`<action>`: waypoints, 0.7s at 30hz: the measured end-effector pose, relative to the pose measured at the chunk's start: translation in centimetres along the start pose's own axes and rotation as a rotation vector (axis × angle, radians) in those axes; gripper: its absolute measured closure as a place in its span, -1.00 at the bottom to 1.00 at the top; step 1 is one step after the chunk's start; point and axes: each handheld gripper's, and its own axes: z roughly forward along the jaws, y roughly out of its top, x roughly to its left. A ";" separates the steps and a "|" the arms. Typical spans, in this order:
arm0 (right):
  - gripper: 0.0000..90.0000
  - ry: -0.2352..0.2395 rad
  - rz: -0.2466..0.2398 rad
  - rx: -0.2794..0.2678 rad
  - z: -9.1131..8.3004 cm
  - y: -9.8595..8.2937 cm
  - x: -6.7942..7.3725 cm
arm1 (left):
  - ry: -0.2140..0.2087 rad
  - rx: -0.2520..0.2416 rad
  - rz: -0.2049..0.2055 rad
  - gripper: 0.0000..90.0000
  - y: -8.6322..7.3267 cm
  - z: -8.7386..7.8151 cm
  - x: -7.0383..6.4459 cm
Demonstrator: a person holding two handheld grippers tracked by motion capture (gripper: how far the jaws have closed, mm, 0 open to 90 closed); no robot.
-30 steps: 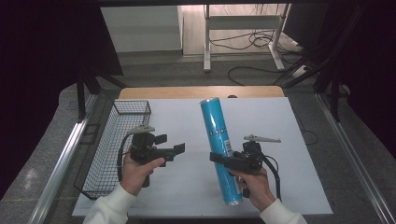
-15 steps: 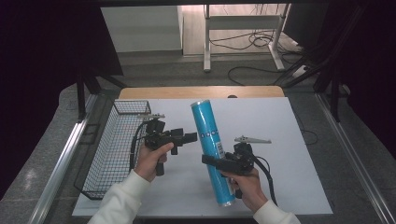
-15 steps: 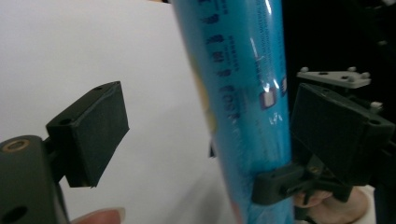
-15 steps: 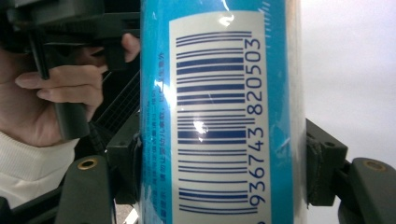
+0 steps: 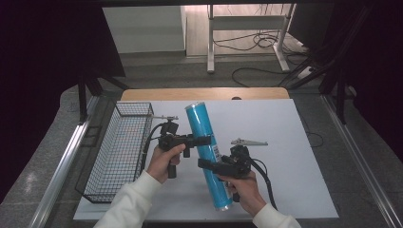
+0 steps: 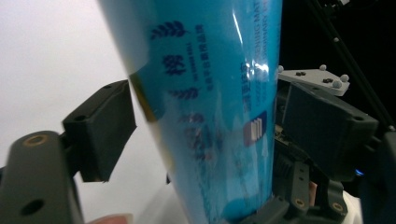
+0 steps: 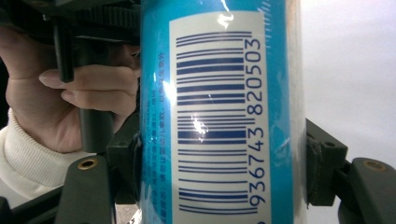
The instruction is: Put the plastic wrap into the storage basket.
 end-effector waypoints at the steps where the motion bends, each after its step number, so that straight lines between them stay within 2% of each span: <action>1: -0.29 0.003 -0.008 0.004 0.2 0.0 0.1 | 0.001 0.000 -0.005 -0.50 0.0 0.1 0.0; 6: -0.29 0.006 -0.009 0.009 0.4 -0.1 0.2 | 0.009 0.006 -0.010 -0.41 0.0 0.3 0.2; 15: -0.29 0.004 -0.010 0.014 0.5 0.0 0.0 | 0.002 0.017 -0.027 -0.40 0.2 0.6 0.5; 17: -0.30 0.006 -0.020 0.023 0.6 0.0 0.1 | 0.008 0.028 -0.027 -0.40 0.2 1.0 0.5; 21: -0.30 0.007 -0.032 0.019 0.6 0.0 0.1 | 0.010 0.019 -0.036 -0.36 0.2 0.9 0.4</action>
